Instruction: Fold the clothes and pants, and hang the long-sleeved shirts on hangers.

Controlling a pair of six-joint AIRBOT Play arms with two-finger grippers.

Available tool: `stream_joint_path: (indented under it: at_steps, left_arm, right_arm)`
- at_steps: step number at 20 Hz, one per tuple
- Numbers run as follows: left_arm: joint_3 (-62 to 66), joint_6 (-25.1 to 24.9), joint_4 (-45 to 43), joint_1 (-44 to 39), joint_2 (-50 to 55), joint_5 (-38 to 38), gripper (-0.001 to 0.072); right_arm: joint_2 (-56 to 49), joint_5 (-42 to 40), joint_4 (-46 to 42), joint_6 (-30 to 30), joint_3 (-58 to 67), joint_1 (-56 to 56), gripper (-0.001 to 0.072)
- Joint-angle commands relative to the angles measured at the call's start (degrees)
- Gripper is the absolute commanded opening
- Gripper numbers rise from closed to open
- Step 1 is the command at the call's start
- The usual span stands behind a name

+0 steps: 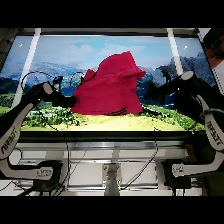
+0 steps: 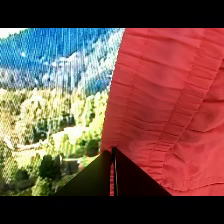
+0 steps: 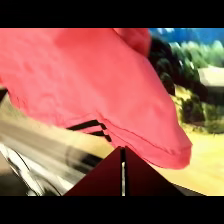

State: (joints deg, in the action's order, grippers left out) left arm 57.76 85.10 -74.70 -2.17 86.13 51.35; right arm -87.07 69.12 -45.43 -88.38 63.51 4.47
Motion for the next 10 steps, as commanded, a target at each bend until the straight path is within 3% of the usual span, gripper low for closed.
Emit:
stream_joint_path:
  at_steps: [1,3,6,7,9,10]
  left_arm:
    - [-0.04,-0.24,-0.31,0.07,-0.13,-2.58,0.0013]
    - [-0.04,-0.26,-0.31,0.07,-0.46,-3.63,0.0013]
    - [-0.04,-0.24,-0.28,0.07,-1.88,-6.86,0.0014]
    - [-0.02,-0.24,-0.28,0.07,-2.62,-7.61,0.0013]
    - [-0.02,-0.26,-0.28,0.07,-3.98,-8.37,0.0014]
    - [-0.02,-0.24,-0.28,0.04,-4.37,-8.35,0.0014]
  right_arm:
    - [8.87,-14.16,4.70,-4.68,-15.19,0.04,0.0006]
    - [11.19,-19.28,4.70,-12.13,-20.00,0.07,0.0006]
    - [10.95,-18.25,3.17,-13.18,-20.57,0.07,0.0016]
    - [10.93,-16.81,3.93,-14.01,-20.35,0.07,0.0076]
    - [10.93,-15.15,5.40,-14.23,-20.31,-0.35,0.0487]
    - [10.93,-14.67,5.57,-14.25,-20.31,-0.35,0.0503]
